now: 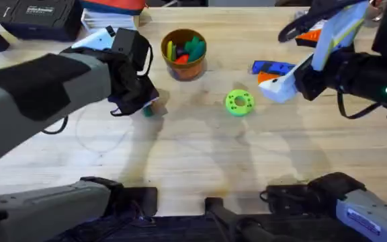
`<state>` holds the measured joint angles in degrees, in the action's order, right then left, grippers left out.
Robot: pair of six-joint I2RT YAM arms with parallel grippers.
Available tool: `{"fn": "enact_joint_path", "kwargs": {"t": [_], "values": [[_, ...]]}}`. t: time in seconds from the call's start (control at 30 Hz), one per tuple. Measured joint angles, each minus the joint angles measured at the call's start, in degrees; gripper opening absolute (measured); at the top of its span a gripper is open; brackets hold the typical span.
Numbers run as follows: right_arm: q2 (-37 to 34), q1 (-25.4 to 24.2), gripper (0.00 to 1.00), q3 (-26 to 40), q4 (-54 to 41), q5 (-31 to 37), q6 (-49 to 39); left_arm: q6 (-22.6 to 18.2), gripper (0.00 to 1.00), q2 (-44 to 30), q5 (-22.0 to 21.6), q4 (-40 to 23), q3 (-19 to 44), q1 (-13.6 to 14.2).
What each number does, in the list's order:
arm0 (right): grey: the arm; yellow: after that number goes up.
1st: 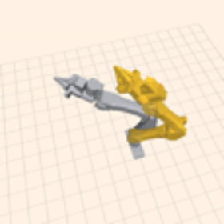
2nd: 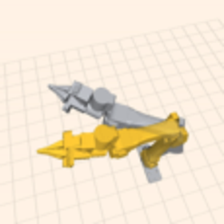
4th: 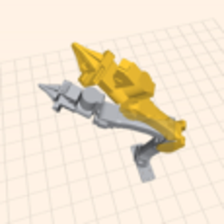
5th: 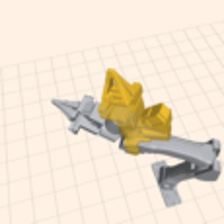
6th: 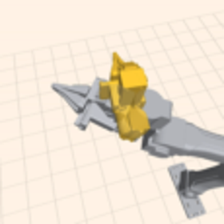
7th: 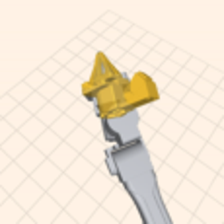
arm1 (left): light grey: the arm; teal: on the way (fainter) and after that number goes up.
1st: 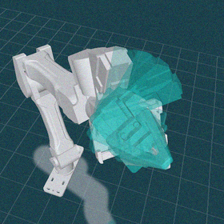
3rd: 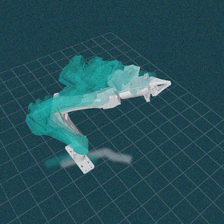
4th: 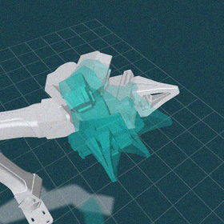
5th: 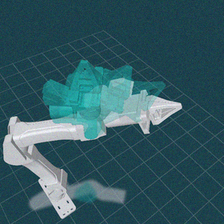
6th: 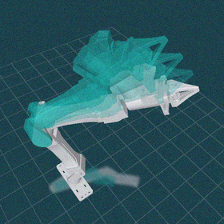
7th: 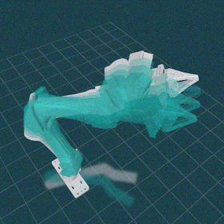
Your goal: Pick up the gripper from the table and insert it into the empty holder that is missing its gripper. Then pick up a screw, insert it into the mounting hole, and use the screwdriver to tighten it. Finally, clean up the table by picking up the vegetable and placing it into the bucket.
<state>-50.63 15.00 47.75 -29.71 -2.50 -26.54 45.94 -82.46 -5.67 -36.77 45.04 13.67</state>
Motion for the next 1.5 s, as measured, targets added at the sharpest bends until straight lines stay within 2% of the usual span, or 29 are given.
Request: {"fn": "enact_joint_path", "kwargs": {"t": [0.1,0.23,0.37,0.5,0.77,0.93,1.07,1.13,1.17,1.33,1.4,1.5], "values": [[0.00,0.00,0.994,0.00,0.02,0.00,-0.01,0.02,0.020,0.00,-0.04,-4.75,3.60,0.00],[0.00,0.00,0.994,0.00,0.06,0.00,-0.01,-0.01,0.020,0.00,-0.09,-11.55,12.80,0.00],[0.00,0.00,0.994,0.00,0.08,0.00,-0.01,0.02,0.020,0.00,1.05,-13.55,21.76,0.00],[0.00,0.00,0.994,0.00,0.10,0.00,-0.01,0.05,0.020,0.02,2.96,-8.52,25.91,0.39],[0.00,0.00,0.994,0.00,0.08,0.00,-0.01,0.17,0.020,-2.68,4.67,0.44,26.11,4.35],[0.00,0.00,0.992,0.00,0.10,0.00,0.01,0.17,0.020,-7.01,5.82,3.25,26.11,5.96],[0.00,0.00,0.993,0.00,0.08,0.00,0.02,0.17,0.021,-9.19,6.31,3.58,26.11,6.12],[0.00,0.00,0.994,0.00,0.08,0.00,0.01,0.30,0.116,-9.67,6.36,3.60,26.11,6.12],[0.00,0.00,0.994,0.00,0.10,0.00,0.02,0.42,0.209,-9.81,6.36,3.62,26.11,6.12],[0.00,0.00,0.994,0.00,0.10,0.00,0.00,0.49,0.920,-9.88,6.47,4.88,26.11,6.12],[0.00,0.00,0.994,0.00,0.05,0.00,0.02,0.66,0.993,-9.86,6.56,4.93,26.11,6.12],[0.00,0.00,0.991,0.00,0.02,0.00,0.10,0.54,0.994,-9.83,6.85,4.91,26.11,6.12]]}}
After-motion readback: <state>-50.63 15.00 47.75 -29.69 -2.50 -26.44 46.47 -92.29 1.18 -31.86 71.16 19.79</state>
